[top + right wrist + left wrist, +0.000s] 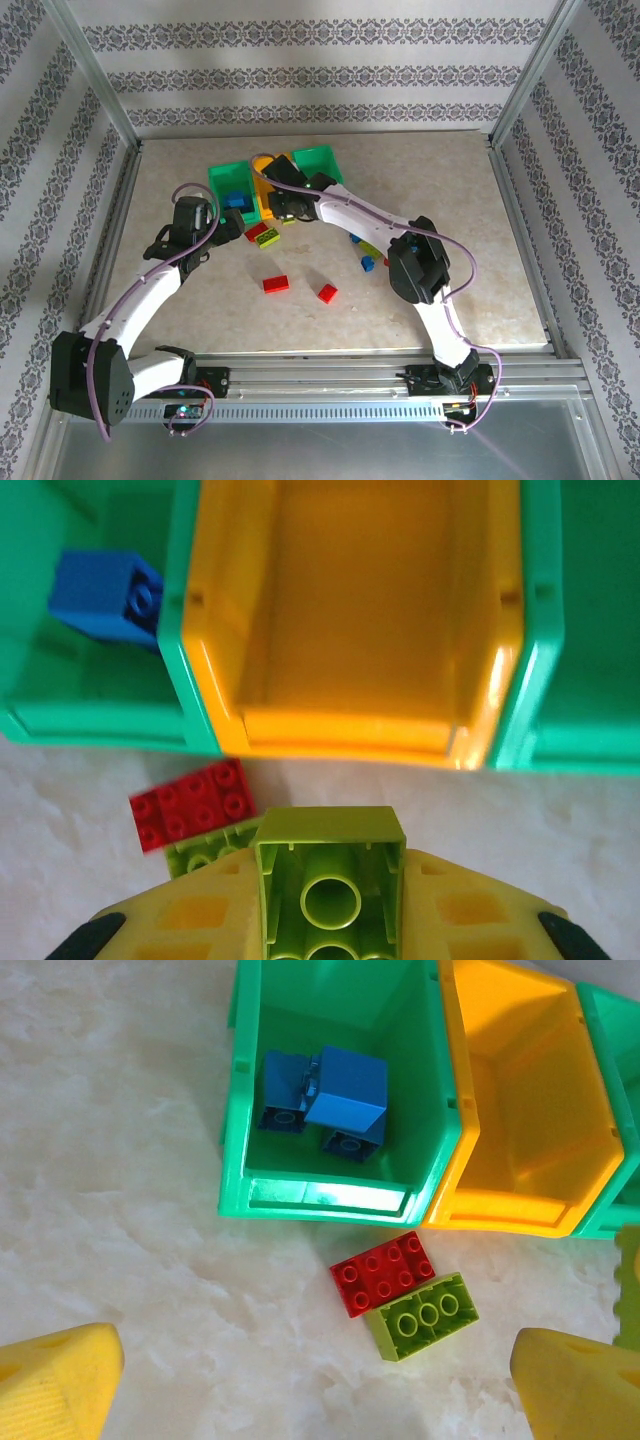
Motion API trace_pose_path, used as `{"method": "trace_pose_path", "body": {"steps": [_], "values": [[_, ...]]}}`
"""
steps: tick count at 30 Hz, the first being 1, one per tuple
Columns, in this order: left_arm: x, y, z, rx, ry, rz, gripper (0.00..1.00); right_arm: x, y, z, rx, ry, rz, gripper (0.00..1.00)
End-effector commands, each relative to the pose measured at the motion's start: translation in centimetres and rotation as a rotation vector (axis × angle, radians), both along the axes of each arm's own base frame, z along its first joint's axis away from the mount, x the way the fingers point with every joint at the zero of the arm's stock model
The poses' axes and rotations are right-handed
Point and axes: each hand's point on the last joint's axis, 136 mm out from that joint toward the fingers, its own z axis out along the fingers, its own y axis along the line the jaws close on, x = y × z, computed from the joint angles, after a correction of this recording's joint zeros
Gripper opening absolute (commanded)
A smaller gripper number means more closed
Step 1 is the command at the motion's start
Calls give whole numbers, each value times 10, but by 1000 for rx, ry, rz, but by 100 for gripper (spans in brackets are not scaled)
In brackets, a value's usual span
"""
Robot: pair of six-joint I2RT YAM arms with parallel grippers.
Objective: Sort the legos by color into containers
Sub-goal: Place the lego in the container.
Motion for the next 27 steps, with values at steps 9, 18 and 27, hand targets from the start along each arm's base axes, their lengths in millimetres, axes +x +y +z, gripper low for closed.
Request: {"method": "trace_pose_path", "body": {"steps": [9, 18, 27], "values": [[-2, -4, 0, -28, 17, -16, 100, 80, 11, -6, -9, -136, -11, 21], [-8, -7, -3, -46, 28, -29, 100, 104, 17, -13, 5, -173, -13, 36], [-8, -8, -5, -54, 33, -30, 100, 100, 17, -5, 2, -176, 6, 53]]}}
